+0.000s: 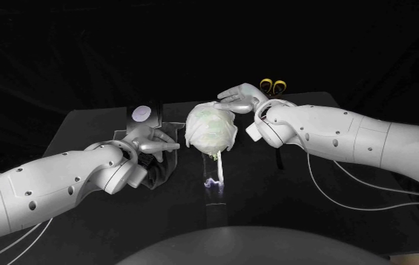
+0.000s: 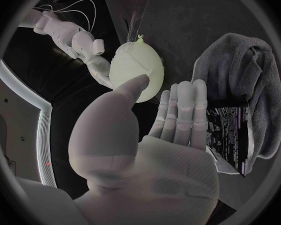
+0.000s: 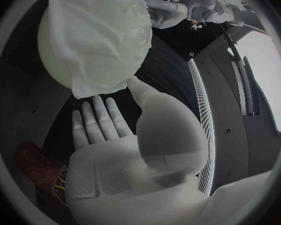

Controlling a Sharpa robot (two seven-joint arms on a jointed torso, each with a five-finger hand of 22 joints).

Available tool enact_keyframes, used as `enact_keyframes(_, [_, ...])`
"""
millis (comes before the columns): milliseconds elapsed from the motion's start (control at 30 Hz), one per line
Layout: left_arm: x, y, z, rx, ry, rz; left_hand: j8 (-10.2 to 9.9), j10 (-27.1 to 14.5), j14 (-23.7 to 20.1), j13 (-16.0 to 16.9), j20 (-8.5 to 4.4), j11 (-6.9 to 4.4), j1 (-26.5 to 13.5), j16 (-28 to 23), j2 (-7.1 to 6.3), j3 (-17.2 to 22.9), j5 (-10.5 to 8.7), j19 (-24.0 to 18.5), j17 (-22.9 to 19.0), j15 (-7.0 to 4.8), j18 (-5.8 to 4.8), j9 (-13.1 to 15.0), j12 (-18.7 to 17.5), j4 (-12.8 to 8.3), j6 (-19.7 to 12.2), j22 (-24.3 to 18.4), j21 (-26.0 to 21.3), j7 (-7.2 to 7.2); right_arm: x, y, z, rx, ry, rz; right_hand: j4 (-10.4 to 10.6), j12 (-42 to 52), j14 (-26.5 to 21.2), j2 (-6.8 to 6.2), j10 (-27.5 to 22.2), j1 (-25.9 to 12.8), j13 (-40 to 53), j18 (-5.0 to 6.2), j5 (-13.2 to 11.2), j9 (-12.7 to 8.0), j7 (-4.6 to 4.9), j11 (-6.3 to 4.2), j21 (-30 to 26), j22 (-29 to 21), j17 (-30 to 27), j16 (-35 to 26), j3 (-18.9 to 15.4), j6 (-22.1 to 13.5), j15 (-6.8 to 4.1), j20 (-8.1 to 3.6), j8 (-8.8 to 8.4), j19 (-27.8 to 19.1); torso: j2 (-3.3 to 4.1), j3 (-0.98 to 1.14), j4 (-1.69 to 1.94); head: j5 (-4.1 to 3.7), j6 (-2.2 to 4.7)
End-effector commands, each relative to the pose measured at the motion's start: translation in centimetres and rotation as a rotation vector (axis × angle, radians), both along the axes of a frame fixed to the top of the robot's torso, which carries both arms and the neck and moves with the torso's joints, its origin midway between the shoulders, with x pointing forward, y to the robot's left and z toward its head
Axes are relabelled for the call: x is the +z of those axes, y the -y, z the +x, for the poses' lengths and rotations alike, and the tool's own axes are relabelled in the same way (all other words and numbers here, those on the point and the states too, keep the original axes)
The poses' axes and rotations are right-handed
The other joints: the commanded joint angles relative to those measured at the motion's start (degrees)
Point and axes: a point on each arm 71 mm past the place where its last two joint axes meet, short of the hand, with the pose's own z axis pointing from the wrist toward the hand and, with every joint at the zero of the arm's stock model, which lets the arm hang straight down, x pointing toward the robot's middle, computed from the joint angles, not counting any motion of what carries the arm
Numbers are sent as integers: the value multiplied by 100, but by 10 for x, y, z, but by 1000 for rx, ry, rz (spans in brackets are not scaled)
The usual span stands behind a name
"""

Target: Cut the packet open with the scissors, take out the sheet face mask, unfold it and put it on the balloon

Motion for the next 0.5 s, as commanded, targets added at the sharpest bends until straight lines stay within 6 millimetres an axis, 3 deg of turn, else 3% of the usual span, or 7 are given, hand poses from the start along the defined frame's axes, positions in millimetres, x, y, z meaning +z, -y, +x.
enact_keyframes(33, [7,-1,2,-13,3,-26,98,-123,-104,-23,72,15,126,-64,32,-239,-20,-3,-102,4,56,-21,111,85,-79,-87,-125,142,7,5,2,-31,37,49,38,20,66,2,0,-71,1,13,-29,5,547,3,-11,21,9,-5,-79,4,-3,9,-15,52,0,0,1,-1,50])
enact_keyframes(333, [40,-11,23,1,76,-81,356,-341,-692,-157,187,75,441,-569,208,-838,1,-217,-580,100,50,-125,441,375,-187,-502,-770,188,22,22,14,-51,53,60,188,69,477,105,375,-76,28,48,-27,51,529,-28,36,69,73,106,-245,236,-42,7,51,245,-1,1,-4,4,120])
enact_keyframes(500, [60,-8,43,5,145,-156,456,-294,-776,-218,199,42,598,-731,317,-784,17,-205,-738,83,56,-176,553,446,-41,-640,-964,146,31,28,21,-54,58,64,263,109,1085,187,573,-5,35,111,-24,112,500,-70,116,160,172,286,-344,549,-107,6,142,555,8,0,-13,2,187])
